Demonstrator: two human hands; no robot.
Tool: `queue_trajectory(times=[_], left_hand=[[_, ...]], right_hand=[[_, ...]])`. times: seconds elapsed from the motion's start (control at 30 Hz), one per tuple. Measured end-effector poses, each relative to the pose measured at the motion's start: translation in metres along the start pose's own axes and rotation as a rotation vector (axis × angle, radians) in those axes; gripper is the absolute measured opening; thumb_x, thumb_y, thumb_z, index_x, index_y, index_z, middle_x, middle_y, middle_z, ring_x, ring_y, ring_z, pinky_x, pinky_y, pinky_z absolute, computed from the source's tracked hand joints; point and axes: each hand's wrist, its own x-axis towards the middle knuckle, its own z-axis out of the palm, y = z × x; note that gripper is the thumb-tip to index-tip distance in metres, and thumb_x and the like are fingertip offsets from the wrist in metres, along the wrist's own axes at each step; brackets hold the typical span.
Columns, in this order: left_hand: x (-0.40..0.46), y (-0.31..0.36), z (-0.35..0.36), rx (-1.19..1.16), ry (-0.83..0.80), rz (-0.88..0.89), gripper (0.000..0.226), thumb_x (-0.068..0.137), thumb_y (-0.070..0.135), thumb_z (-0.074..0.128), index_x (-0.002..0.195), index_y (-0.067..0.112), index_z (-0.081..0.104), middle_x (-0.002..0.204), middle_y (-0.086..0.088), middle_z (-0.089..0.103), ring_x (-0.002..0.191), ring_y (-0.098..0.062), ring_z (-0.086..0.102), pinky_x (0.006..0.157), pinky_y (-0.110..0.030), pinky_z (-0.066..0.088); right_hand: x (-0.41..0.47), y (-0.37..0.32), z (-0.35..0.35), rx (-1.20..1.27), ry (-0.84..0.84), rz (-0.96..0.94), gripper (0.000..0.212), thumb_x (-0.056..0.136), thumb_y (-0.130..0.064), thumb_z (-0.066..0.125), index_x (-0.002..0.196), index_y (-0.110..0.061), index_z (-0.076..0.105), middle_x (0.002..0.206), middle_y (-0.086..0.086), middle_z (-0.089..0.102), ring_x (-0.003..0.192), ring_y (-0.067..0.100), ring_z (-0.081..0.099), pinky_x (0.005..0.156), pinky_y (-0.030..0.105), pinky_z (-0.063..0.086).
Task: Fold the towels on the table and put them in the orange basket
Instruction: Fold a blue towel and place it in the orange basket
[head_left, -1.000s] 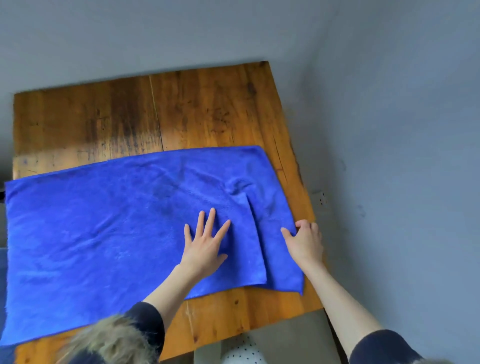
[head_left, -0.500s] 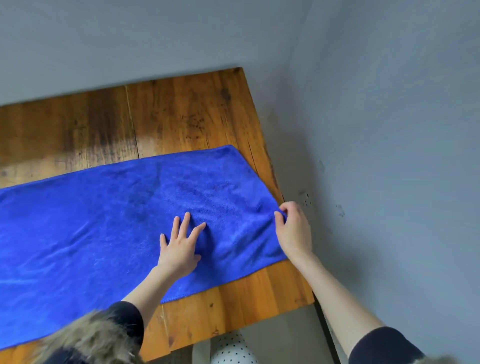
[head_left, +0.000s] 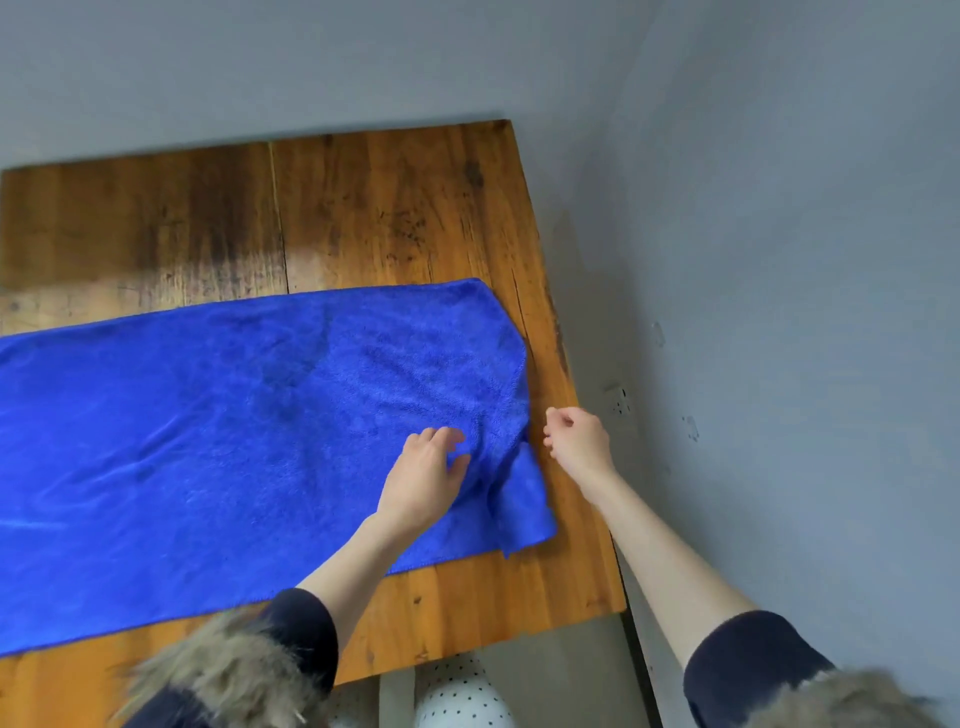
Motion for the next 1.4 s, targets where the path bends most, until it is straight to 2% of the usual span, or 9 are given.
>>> queue_trajectory(times=[0.17,0.3,0.57,0.7,0.8,0.97,1.07,1.23,1.4], left_hand=[[0.004,0.025,0.028,-0.159,-0.076,-0.096,0.042,0.087,0.023,0.061,0.123,0.014,0.041,0.092,0.001,0.054,0.087,-0.020,0.050,0.074,-0.037,0.048],[0.006,0.029,0.031,-0.283,-0.006,-0.176,0.025,0.086,0.003,0.048,0.110,0.009,0.048,0.088,-0.002,0.053,0.079,-0.021,0.048,0.064,-0.029,0.039],[-0.008,0.035,0.005,-0.438,0.024,-0.085,0.013,0.086,0.008,0.048,0.077,0.017,0.045,0.072,0.005,0.044,0.065,-0.012,0.040,0.051,-0.011,0.034],[-0.010,0.046,-0.004,-0.494,-0.011,-0.027,0.009,0.088,0.010,0.046,0.082,0.016,0.046,0.066,0.006,0.039,0.055,-0.008,0.030,0.045,-0.012,0.030],[-0.012,0.047,-0.005,-0.481,-0.037,-0.014,0.007,0.089,0.013,0.047,0.084,0.018,0.048,0.066,0.008,0.042,0.051,-0.005,0.033,0.047,-0.012,0.030],[-0.013,0.039,-0.005,-0.330,-0.097,0.005,0.018,0.090,0.011,0.048,0.105,0.020,0.048,0.082,0.006,0.052,0.062,-0.004,0.045,0.055,-0.015,0.038],[-0.009,0.032,-0.002,-0.196,-0.135,-0.067,0.037,0.084,-0.001,0.038,0.117,0.017,0.041,0.095,-0.002,0.051,0.073,-0.020,0.047,0.061,-0.031,0.041],[-0.008,0.023,0.010,-0.164,-0.172,-0.162,0.029,0.090,0.004,0.037,0.115,0.016,0.046,0.091,-0.006,0.056,0.068,-0.021,0.046,0.062,-0.034,0.041],[-0.009,0.015,0.011,-0.133,-0.220,-0.145,0.019,0.094,0.013,0.044,0.108,0.014,0.056,0.099,-0.003,0.062,0.080,-0.024,0.054,0.067,-0.033,0.046]], right_hand=[[0.021,-0.022,0.007,0.289,-0.233,0.287,0.022,0.095,-0.031,0.047,0.103,-0.015,0.059,0.097,0.002,0.066,0.083,0.016,0.061,0.063,0.028,0.042],[0.028,-0.026,0.012,0.461,-0.255,0.427,0.010,0.092,-0.023,0.054,0.096,-0.015,0.059,0.093,0.000,0.065,0.078,0.013,0.059,0.055,0.024,0.034],[0.032,-0.054,-0.009,1.078,-0.427,0.696,0.013,0.091,-0.017,0.057,0.094,-0.004,0.057,0.094,0.005,0.061,0.080,0.017,0.056,0.061,0.028,0.038],[0.034,-0.069,-0.015,1.151,-0.285,0.664,0.017,0.089,-0.012,0.059,0.105,-0.005,0.057,0.102,0.007,0.063,0.096,0.022,0.062,0.081,0.031,0.048],[0.045,-0.077,-0.026,1.135,-0.162,0.547,0.010,0.089,-0.010,0.059,0.098,-0.008,0.060,0.101,0.008,0.065,0.089,0.023,0.063,0.092,0.035,0.049],[0.064,-0.077,-0.040,0.828,0.105,0.266,0.036,0.085,0.002,0.057,0.120,-0.002,0.058,0.097,0.010,0.062,0.079,0.020,0.058,0.072,0.027,0.048],[0.077,-0.068,-0.045,0.452,0.246,0.109,0.043,0.087,0.000,0.055,0.129,-0.005,0.054,0.115,0.009,0.060,0.104,0.024,0.056,0.081,0.026,0.042],[0.090,-0.050,-0.044,0.356,0.259,0.091,0.061,0.091,-0.011,0.055,0.145,-0.017,0.028,0.142,0.002,0.046,0.128,0.022,0.045,0.101,0.030,0.037],[0.095,-0.044,-0.042,0.148,0.287,0.073,0.048,0.089,-0.011,0.056,0.136,-0.016,0.046,0.135,0.009,0.050,0.121,0.027,0.050,0.101,0.036,0.042]])
